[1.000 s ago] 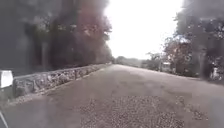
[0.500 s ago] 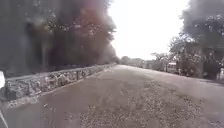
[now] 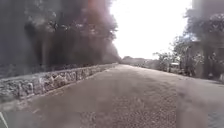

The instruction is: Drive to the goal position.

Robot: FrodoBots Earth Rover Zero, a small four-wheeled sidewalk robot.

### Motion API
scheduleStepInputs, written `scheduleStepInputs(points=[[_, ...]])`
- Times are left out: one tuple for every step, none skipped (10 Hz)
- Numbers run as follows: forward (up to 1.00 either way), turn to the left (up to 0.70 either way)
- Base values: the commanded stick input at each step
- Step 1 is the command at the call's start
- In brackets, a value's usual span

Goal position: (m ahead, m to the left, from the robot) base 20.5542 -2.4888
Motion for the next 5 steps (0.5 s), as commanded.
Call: scheduleStepInputs(points=[[0.50,0.00],[0.50,0.00],[0.50,0.00],[0.50,0.00],[0.50,0.00]])
